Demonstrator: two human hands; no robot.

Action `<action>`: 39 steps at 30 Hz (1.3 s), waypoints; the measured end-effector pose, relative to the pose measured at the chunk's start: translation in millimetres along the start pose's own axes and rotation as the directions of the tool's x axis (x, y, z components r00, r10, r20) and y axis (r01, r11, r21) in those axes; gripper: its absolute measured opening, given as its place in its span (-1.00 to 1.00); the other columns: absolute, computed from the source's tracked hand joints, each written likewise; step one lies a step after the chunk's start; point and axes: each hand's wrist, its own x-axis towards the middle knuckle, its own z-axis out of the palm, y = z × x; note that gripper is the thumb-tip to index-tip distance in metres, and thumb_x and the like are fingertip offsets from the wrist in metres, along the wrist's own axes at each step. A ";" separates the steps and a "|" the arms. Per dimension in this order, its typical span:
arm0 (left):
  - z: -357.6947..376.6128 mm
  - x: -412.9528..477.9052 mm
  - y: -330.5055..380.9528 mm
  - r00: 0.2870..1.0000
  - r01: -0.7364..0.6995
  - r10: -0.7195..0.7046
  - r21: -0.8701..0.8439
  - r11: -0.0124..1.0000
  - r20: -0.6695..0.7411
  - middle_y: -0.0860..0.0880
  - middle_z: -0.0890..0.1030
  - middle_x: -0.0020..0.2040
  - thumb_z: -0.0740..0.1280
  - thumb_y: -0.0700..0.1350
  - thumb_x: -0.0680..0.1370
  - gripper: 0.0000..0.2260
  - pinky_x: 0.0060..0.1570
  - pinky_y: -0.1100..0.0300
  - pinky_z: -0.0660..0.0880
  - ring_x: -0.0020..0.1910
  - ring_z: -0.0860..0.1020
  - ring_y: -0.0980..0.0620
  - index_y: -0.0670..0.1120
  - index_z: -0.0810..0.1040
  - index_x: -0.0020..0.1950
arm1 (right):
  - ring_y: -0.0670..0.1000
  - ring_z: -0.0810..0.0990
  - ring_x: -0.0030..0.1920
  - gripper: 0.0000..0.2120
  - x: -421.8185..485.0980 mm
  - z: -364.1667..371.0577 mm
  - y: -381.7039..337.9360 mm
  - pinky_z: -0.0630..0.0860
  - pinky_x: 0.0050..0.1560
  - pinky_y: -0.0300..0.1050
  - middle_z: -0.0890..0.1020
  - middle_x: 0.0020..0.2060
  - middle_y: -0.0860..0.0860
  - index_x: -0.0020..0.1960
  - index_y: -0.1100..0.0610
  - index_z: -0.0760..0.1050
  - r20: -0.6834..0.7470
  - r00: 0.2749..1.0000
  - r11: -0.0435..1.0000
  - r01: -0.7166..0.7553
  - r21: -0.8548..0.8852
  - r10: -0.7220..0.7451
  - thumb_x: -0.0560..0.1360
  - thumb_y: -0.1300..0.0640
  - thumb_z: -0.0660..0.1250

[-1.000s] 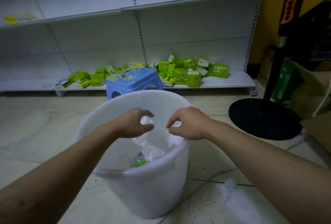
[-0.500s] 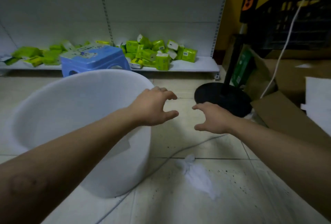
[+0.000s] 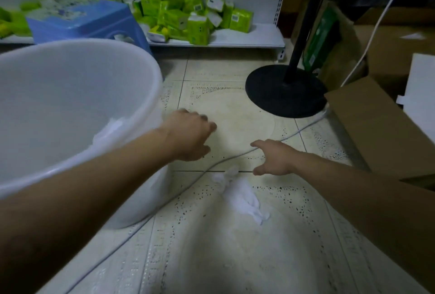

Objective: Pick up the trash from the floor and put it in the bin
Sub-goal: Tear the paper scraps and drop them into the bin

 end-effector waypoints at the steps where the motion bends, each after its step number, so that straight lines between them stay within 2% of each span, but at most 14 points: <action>1: 12.5 5.2 10.1 0.999 0.004 0.000 -0.085 0.996 0.045 -0.05 0.55 0.18 0.26 0.16 0.52 -0.52 0.21 -0.05 0.45 0.10 0.54 -0.05 -0.01 0.36 0.37 | 0.13 0.36 0.37 -0.15 2.7 5.1 -0.7 0.38 0.28 -0.02 0.33 0.41 0.09 0.50 -0.02 0.11 0.002 1.000 1.000 0.010 0.010 -0.010 0.35 -0.11 0.47; 7: 104.3 36.8 63.2 0.974 0.135 -0.044 -0.418 0.898 0.221 -0.12 0.41 0.36 0.32 0.09 0.51 -0.44 0.17 -0.02 0.42 0.26 0.43 -0.13 0.02 0.24 0.46 | 0.12 0.35 0.38 -0.21 9.0 47.9 9.8 0.35 0.29 -0.04 0.29 0.43 0.10 0.49 -0.01 0.16 0.078 0.997 1.000 0.001 -0.008 0.000 0.37 -0.09 0.45; 10: 150.8 35.7 84.5 0.947 0.226 -0.040 -0.571 0.789 0.319 -0.09 0.09 0.56 0.33 0.02 0.52 -0.32 0.38 -0.04 0.27 0.48 0.20 -0.14 0.07 0.05 0.54 | 0.14 0.31 0.41 -0.27 7.5 73.8 12.8 0.31 0.33 -0.02 0.24 0.46 0.11 0.48 0.03 0.19 0.184 0.983 0.992 0.014 -0.124 0.009 0.41 -0.08 0.41; 12: 171.2 29.4 94.3 0.943 0.242 -0.039 -0.600 0.763 0.330 -0.04 -0.03 0.58 0.31 0.01 0.54 -0.28 0.43 -0.08 0.20 0.51 0.10 -0.16 0.12 -0.07 0.55 | 0.18 0.18 0.48 -0.24 3.0 89.1 10.9 0.22 0.41 0.02 0.06 0.53 0.14 0.52 0.01 0.09 0.270 0.963 0.977 0.067 -0.203 -0.010 0.44 -0.09 0.37; 15: 194.3 19.7 103.7 0.939 0.249 -0.039 -0.601 0.760 0.341 -0.04 -0.03 0.58 0.25 0.01 0.56 -0.32 0.41 -0.13 0.21 0.51 0.07 -0.17 0.11 -0.09 0.55 | 0.21 0.09 0.52 -0.15 4.3 112.0 4.9 0.22 0.43 0.08 -0.22 0.55 0.08 0.54 -0.13 -0.09 0.364 0.931 0.961 0.112 -0.253 -0.012 0.45 -0.09 0.38; 17: 200.0 15.5 107.9 0.956 0.227 -0.070 -0.568 0.791 0.284 -0.08 0.09 0.56 0.23 -0.04 0.56 -0.37 0.36 -0.11 0.28 0.48 0.14 -0.16 0.06 0.00 0.55 | 0.21 0.11 0.51 -0.12 5.4 124.2 1.2 0.29 0.39 0.10 -0.25 0.55 0.05 0.53 -0.17 -0.17 0.375 0.927 0.957 0.128 -0.259 -0.022 0.46 -0.05 0.37; 20: 205.7 10.2 109.3 0.973 0.215 -0.121 -0.590 0.779 0.194 -0.12 0.29 0.45 0.28 -0.15 0.51 -0.41 0.24 0.01 0.41 0.37 0.29 -0.13 0.02 0.15 0.51 | 0.22 0.26 0.44 -0.14 1.7 139.9 -1.3 0.39 0.28 0.09 -0.06 0.54 0.09 0.53 -0.13 -0.14 0.335 0.942 0.942 0.142 -0.304 -0.034 0.46 0.09 0.37; 22: 209.4 5.4 109.5 0.971 0.237 -0.172 -0.634 0.736 0.163 -0.12 0.41 0.32 0.26 -0.16 0.52 -0.53 0.11 0.10 0.46 0.23 0.39 -0.07 0.00 0.29 0.43 | 0.18 0.45 0.25 -0.18 -1.7 144.9 0.9 0.48 0.09 0.00 0.18 0.43 0.13 0.51 -0.04 0.00 0.271 0.961 0.931 0.145 -0.334 -0.053 0.43 0.21 0.40; 24: 210.9 1.2 109.2 0.963 0.267 -0.222 -0.670 0.692 0.154 -0.11 0.48 0.22 0.22 -0.10 0.56 -0.67 -0.04 0.17 0.44 0.07 0.46 -0.03 -0.02 0.40 0.34 | 0.14 0.55 0.07 -0.37 -4.6 142.7 2.9 0.47 -0.07 -0.06 0.41 0.24 0.12 0.43 0.06 0.20 0.230 0.969 0.924 0.163 -0.346 -0.085 0.44 0.26 0.36; 26: 211.2 0.0 108.0 0.950 0.309 -0.248 -0.690 0.654 0.190 -0.11 0.49 0.21 0.21 -0.06 0.58 -0.70 -0.04 0.14 0.47 0.05 0.51 -0.06 -0.06 0.44 0.30 | 0.13 0.58 0.00 -0.67 -6.5 133.9 2.1 0.44 -0.09 -0.10 0.53 0.08 0.12 0.26 0.15 0.41 0.194 0.973 0.917 0.189 -0.350 -0.126 0.51 0.26 0.24; 29: 209.3 -0.4 107.7 0.938 0.344 -0.270 -0.677 0.651 0.218 -0.10 0.47 0.18 0.25 -0.16 0.57 -0.80 0.00 0.13 0.50 0.01 0.52 -0.05 -0.09 0.49 0.19 | 0.15 0.60 0.01 -0.75 -7.3 116.0 -0.8 0.43 -0.05 -0.13 0.56 -0.07 0.13 0.06 0.23 0.54 0.123 0.985 0.946 0.149 -0.287 -0.118 0.55 0.21 0.11; 32: 201.9 -2.2 109.9 0.937 0.333 -0.304 -0.695 0.638 0.170 -0.06 0.40 0.15 0.26 -0.17 0.56 -0.89 -0.02 0.13 0.55 -0.05 0.48 -0.01 -0.09 0.51 0.06 | 0.14 0.59 0.01 -0.78 -4.4 99.6 -1.4 0.44 -0.02 -0.12 0.50 -0.08 0.13 0.08 0.27 0.51 0.091 0.995 0.984 0.065 -0.167 -0.050 0.53 0.21 0.18; 35: 182.5 3.7 109.8 0.936 0.299 -0.333 -0.748 0.592 0.111 -0.06 0.50 0.03 0.23 -0.18 0.57 -0.95 -0.09 0.08 0.53 -0.08 0.52 -0.04 -0.08 0.48 -0.03 | 0.11 0.58 -0.05 -0.77 -4.2 78.1 -4.0 0.50 -0.04 -0.07 0.53 -0.02 0.11 0.11 0.26 0.45 0.045 0.999 0.999 -0.008 -0.045 0.010 0.46 0.25 0.28; 39: 141.3 14.4 108.4 0.915 0.244 -0.401 -0.840 0.484 0.035 0.02 0.53 -0.30 0.33 -0.03 0.54 -0.84 -0.32 0.10 0.44 -0.33 0.50 0.00 -0.09 0.43 -0.08 | 0.10 0.58 -0.14 -0.85 -5.5 35.9 -8.1 0.42 -0.24 -0.13 0.62 -0.08 0.12 0.06 0.13 0.50 -0.248 0.966 0.997 0.055 -0.061 -0.069 0.50 0.22 0.25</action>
